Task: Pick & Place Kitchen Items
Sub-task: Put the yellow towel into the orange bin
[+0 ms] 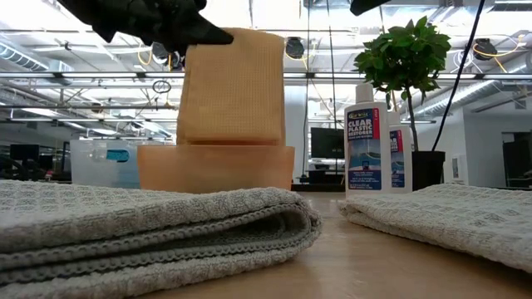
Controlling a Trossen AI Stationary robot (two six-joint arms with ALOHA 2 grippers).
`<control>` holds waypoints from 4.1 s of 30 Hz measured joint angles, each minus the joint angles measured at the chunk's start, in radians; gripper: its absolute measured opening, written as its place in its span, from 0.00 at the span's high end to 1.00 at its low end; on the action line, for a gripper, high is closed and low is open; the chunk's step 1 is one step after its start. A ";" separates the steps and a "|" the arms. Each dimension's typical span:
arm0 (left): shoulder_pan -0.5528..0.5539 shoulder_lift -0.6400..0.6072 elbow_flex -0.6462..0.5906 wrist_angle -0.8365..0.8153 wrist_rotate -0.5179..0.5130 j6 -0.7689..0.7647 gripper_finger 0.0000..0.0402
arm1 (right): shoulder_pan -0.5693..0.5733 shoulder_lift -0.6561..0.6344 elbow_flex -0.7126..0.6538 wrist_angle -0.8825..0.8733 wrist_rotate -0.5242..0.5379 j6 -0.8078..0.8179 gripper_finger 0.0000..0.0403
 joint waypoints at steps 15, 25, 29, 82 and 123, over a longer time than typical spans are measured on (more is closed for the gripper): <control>-0.018 0.000 0.071 0.044 0.070 -0.286 0.95 | 0.000 0.000 0.000 0.000 0.000 -0.001 0.99; -0.133 -0.008 0.176 -0.067 0.080 -0.270 0.95 | 0.000 0.000 0.000 0.000 0.000 -0.004 1.00; -0.166 -0.008 0.226 -0.171 0.043 -0.210 0.95 | 0.000 0.000 0.000 0.000 0.000 -0.003 1.00; 0.073 -0.062 -0.032 0.001 0.233 0.011 0.95 | 0.000 0.000 0.000 0.002 0.001 -0.003 1.00; 0.054 0.027 -0.041 0.020 0.102 -0.093 0.95 | 0.000 0.000 0.000 0.008 0.004 -0.011 1.00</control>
